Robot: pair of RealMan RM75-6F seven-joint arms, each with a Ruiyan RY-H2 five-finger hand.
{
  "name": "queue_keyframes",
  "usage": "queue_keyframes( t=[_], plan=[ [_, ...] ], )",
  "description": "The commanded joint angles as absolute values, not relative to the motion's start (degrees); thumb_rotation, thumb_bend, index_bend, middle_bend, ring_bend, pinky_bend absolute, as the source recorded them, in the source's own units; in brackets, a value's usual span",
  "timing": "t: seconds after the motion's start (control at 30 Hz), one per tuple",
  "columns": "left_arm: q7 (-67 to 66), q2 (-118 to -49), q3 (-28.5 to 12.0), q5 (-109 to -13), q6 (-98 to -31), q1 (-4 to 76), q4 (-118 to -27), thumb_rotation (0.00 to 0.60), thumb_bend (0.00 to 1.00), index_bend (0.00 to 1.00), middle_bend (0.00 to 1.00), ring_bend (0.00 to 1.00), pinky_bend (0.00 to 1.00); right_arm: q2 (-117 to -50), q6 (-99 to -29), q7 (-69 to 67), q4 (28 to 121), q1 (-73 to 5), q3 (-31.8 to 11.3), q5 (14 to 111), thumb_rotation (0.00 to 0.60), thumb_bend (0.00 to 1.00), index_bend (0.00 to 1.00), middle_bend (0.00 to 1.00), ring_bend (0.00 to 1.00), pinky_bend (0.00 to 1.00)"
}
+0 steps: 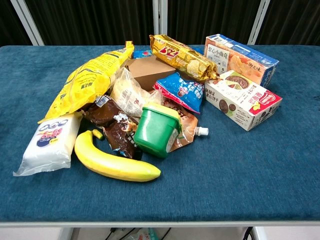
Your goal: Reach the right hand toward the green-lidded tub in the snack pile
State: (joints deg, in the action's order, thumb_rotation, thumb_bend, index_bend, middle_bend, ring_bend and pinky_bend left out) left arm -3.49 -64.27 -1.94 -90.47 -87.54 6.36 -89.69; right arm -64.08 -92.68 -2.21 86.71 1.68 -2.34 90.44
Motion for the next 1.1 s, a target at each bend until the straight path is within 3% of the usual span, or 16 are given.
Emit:
queue_keyframes(
  t=[0.03, 0.63, 0.9, 1.1],
  plan=[
    [-3.5, -64.3, -1.9, -90.5, -87.5, 6.4, -89.7, 0.211, 0.00, 0.07, 0.10, 0.12, 0.24, -64.1, -92.4, -2.1, 86.7, 1.7, -2.3, 90.3, 0.600, 0.02, 0.00, 0.00, 0.00, 0.00],
    [-4.2, -63.6, -1.7, -90.6, -87.3, 6.5, -90.8, 0.252, 0.00, 0.07, 0.10, 0.12, 0.24, -62.6, -88.8, -1.6, 91.1, -1.4, -1.3, 93.9, 0.600, 0.02, 0.00, 0.00, 0.00, 0.00],
    [-4.0, -63.9, -1.8, -90.5, -87.2, 6.5, -90.8, 0.273, 0.00, 0.07, 0.10, 0.12, 0.24, -60.5, -79.5, 1.7, 101.1, -9.6, -2.5, 98.1, 0.600, 0.02, 0.00, 0.00, 0.00, 0.00],
    [-3.5, -63.8, -1.6, -90.1, -86.9, 6.4, -90.4, 0.283, 0.00, 0.07, 0.10, 0.12, 0.24, -62.9, -71.9, 10.6, 107.0, -15.8, -4.6, 98.3, 0.600, 0.02, 0.00, 0.00, 0.00, 0.00]
  ],
)
